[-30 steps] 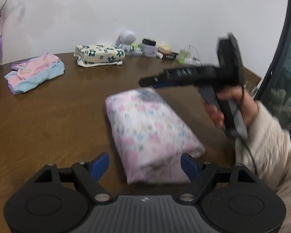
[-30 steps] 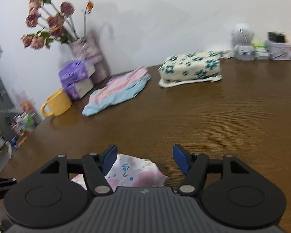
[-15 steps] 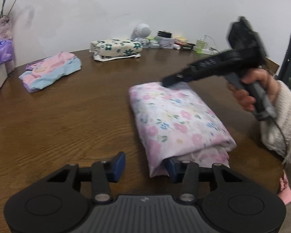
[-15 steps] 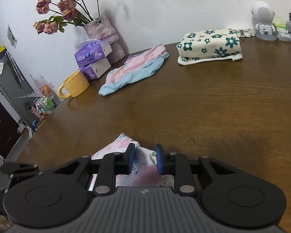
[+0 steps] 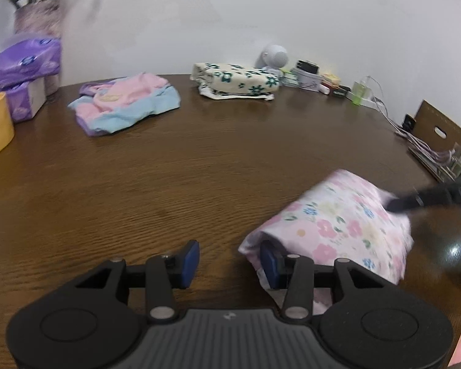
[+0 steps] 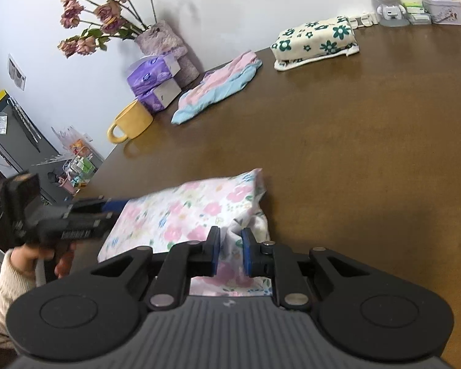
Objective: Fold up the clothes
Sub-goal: 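Grip the folded dress bundle with both grippers and lift it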
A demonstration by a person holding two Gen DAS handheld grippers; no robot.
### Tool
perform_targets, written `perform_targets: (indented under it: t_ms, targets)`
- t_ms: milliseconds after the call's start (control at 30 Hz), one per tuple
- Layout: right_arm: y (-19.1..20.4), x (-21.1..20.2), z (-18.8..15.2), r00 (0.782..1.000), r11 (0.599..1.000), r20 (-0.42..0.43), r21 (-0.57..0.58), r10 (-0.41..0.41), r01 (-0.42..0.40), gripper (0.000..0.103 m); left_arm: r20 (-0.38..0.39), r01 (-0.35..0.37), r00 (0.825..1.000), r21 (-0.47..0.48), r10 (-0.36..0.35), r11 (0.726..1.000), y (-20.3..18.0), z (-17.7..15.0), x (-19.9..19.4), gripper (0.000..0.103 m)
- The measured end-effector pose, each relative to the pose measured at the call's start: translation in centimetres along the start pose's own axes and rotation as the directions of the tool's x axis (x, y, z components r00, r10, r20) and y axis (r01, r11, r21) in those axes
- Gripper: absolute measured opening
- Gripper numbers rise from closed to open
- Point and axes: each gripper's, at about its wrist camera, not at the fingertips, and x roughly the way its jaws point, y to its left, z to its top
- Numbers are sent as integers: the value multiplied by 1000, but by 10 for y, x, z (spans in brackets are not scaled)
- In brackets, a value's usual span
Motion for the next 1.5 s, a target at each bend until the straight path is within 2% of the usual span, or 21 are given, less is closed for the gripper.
perform_targets:
  t_ms: [33, 200, 267, 300, 333, 367, 433, 467, 533, 633, 667, 767, 933, 1100, 1333, 1500]
  targets:
    - [5, -2, -6, 1000, 1000, 3, -2, -4, 4, 16, 2, -6, 1000, -11, 6, 1000, 3, -1, -2, 50]
    - [25, -10, -26, 1000, 1000, 18, 2, -16, 16, 16, 14, -10, 1000, -92, 11, 996, 15, -11, -20, 59]
    - [31, -14, -31, 999, 1000, 35, 2, -24, 24, 20, 30, 0, 1000, -133, 4, 991, 18, -16, -28, 66]
    - [32, -18, -32, 998, 999, 56, 4, -33, 33, 26, 38, 5, 999, -153, 1, 988, 20, -18, -32, 68]
    - [33, -22, -34, 996, 999, 76, 6, -42, 42, 42, 46, 10, 999, -173, -2, 985, 21, -21, -37, 74]
    - [34, -26, -34, 995, 999, 93, 6, -47, 47, 53, 58, 23, 998, -193, -12, 981, 22, -21, -41, 79]
    - [33, -33, -34, 991, 998, 123, 16, -56, 54, 64, 88, 59, 995, -229, -39, 972, 22, -21, -49, 85]
    - [32, -35, -34, 990, 998, 130, 25, -59, 57, 73, 103, 77, 993, -247, -53, 966, 21, -21, -53, 89]
    - [29, -36, -35, 988, 997, 140, 43, -66, 61, 86, 126, 108, 989, -294, -73, 950, 19, -23, -57, 95]
    - [26, -32, -40, 987, 996, 144, 75, -66, 55, 100, 152, 125, 986, -373, -72, 919, 12, -28, -60, 103]
    - [25, -31, -42, 987, 995, 145, 85, -64, 52, 102, 159, 123, 985, -396, -64, 910, 7, -31, -61, 103]
    - [24, -26, -47, 988, 993, 148, 114, -55, 38, 102, 189, 167, 977, -404, -97, 899, -4, -37, -62, 103]
    - [26, -20, -47, 988, 993, 144, 106, -63, 48, 102, 135, 141, 986, -340, -100, 930, -21, -32, -56, 103]
    - [24, -17, -44, 989, 993, 142, 115, -45, 29, 102, 123, 154, 985, -337, -119, 929, -21, -27, -50, 103]
    - [16, -10, -41, 991, 985, 123, 172, -55, 33, 102, 62, 139, 990, -340, -125, 930, -14, -19, -33, 103]
    - [12, -3, -38, 993, 975, 101, 218, -55, 32, 100, 8, 161, 986, -359, -169, 919, -7, -12, -18, 103]
